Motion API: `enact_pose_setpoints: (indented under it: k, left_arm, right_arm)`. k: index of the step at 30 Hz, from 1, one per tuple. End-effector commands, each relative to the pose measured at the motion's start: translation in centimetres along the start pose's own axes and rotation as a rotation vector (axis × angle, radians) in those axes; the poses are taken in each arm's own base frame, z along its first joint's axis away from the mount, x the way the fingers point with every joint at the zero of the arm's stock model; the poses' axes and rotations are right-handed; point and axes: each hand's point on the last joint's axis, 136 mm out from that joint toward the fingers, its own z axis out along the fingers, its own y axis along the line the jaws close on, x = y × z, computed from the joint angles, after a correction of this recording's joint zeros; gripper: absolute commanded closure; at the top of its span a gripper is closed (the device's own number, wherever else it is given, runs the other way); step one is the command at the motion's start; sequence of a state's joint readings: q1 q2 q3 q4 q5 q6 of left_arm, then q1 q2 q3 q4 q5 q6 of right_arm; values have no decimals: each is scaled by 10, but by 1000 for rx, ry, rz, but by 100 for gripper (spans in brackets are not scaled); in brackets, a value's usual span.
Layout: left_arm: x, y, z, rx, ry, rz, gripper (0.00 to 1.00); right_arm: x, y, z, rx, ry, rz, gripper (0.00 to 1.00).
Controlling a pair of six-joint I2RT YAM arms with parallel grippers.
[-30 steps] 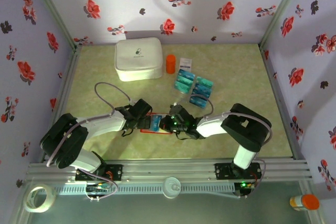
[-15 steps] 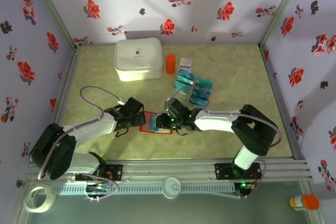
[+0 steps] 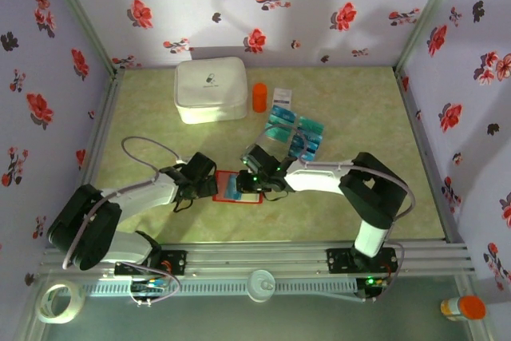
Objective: Put the credit cards into the card holder
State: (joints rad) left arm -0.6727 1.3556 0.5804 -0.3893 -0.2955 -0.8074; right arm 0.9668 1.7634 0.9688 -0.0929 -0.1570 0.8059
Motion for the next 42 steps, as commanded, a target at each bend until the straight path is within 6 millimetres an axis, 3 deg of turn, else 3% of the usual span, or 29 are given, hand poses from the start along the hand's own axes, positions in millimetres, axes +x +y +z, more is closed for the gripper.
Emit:
enact_pose_setpoints:
  k: [1, 9, 20, 25, 32, 42]
  left_arm:
    - [7, 3, 7, -5, 24, -17, 0]
    - [11, 3, 10, -1, 32, -16, 0]
    - [12, 3, 11, 7, 32, -23, 0]
    - [11, 2, 10, 11, 31, -24, 0]
    - [11, 3, 7, 15, 23, -38, 0]
    - [15, 7, 10, 5, 27, -44, 0]
  right_arm:
    - [-4, -5, 6, 44, 5, -26, 81]
    - [-2, -3, 21, 40, 40, -19, 84]
    - [-8, 20, 39, -39, 61, 19, 86]
    - [-14, 28, 27, -73, 37, 21, 86]
    - [-18, 16, 2, -48, -21, 35, 85]
    - [-13, 14, 12, -60, -9, 54, 89]
